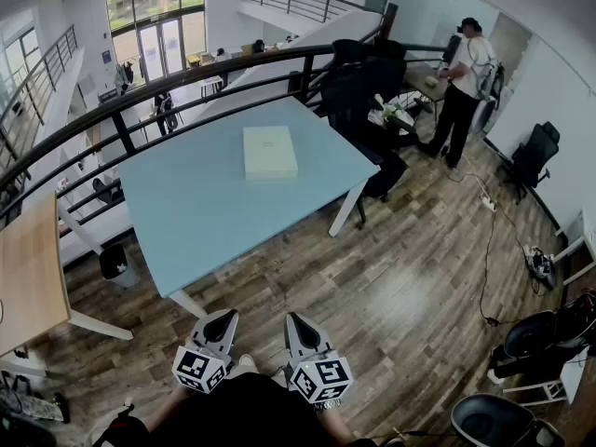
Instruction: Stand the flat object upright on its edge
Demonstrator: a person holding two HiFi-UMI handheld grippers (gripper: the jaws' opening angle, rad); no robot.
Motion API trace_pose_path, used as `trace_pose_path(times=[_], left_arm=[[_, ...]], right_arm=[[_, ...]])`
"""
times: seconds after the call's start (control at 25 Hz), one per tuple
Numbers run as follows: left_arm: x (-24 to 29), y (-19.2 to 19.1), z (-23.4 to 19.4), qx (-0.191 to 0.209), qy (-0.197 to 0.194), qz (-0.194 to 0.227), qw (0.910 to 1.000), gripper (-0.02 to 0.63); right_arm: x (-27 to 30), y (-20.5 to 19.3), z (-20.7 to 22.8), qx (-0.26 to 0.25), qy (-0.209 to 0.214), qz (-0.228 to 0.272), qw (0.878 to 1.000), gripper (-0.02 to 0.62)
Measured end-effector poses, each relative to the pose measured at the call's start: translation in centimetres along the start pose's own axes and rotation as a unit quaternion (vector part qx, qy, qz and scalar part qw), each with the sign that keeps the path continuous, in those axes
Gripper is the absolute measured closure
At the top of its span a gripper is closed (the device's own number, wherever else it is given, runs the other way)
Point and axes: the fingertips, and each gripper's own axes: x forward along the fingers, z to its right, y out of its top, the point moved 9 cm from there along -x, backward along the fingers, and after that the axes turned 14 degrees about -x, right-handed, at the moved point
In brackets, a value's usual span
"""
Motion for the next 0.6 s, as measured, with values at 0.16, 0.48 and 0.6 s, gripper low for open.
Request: trace_pose_path(times=[0.16, 0.48, 0.6], left_arm=[[0.5, 1.0, -1.8, -0.002, -0.009, 0.004, 1.0000, 0.603], [0.2, 1.8, -5.0, -0.008, 0.006, 0.009, 0.9999, 0.603], [-0.1, 2.1, -5.9, -0.011, 0.011, 0.010, 0.9998, 0.603]], right_arm=[[1.8, -0.2, -1.0, 0.004, -0.014, -0.001, 1.000, 0.588], [4.3, -0.1, -2.1, -0.002, -0.014, 0.000, 1.000, 0.588], [5.0, 0.1, -2.6, -0.002, -0.012, -0.004, 1.000, 0.588]])
